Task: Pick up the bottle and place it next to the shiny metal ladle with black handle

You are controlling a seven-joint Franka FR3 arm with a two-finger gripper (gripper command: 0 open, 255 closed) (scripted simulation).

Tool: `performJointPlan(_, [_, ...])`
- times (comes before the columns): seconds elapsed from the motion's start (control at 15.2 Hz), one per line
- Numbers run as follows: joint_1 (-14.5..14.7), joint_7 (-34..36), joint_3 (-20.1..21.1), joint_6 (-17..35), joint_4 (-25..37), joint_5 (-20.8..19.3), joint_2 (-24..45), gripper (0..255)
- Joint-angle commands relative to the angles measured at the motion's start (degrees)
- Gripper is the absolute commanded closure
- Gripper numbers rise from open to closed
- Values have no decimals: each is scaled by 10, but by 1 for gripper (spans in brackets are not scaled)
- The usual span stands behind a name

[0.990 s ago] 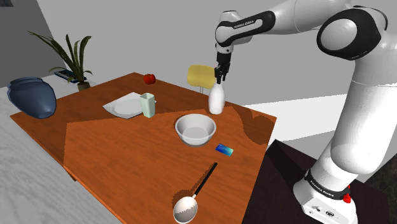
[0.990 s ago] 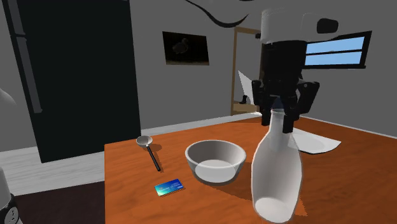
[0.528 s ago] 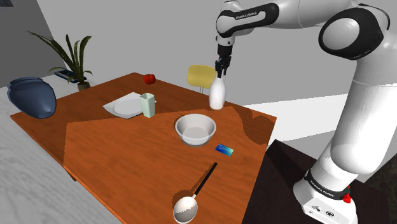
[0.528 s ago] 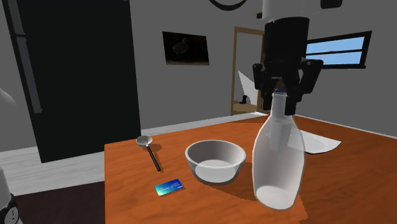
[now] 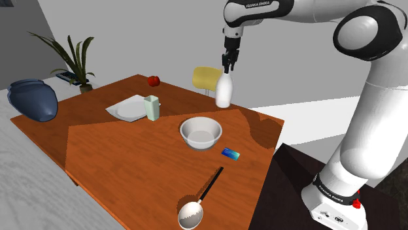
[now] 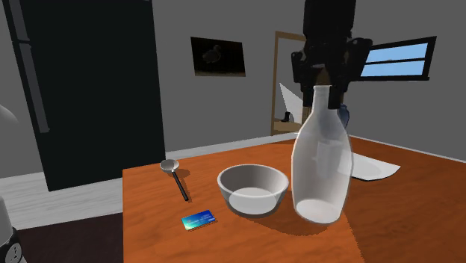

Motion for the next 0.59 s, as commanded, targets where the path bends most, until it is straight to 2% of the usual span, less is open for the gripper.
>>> performJointPlan(0.0, [8,13,4,-8,-25,-5,-33,255])
performJointPlan(0.53, [42,78,36,-57,-102,-18,-159,255])
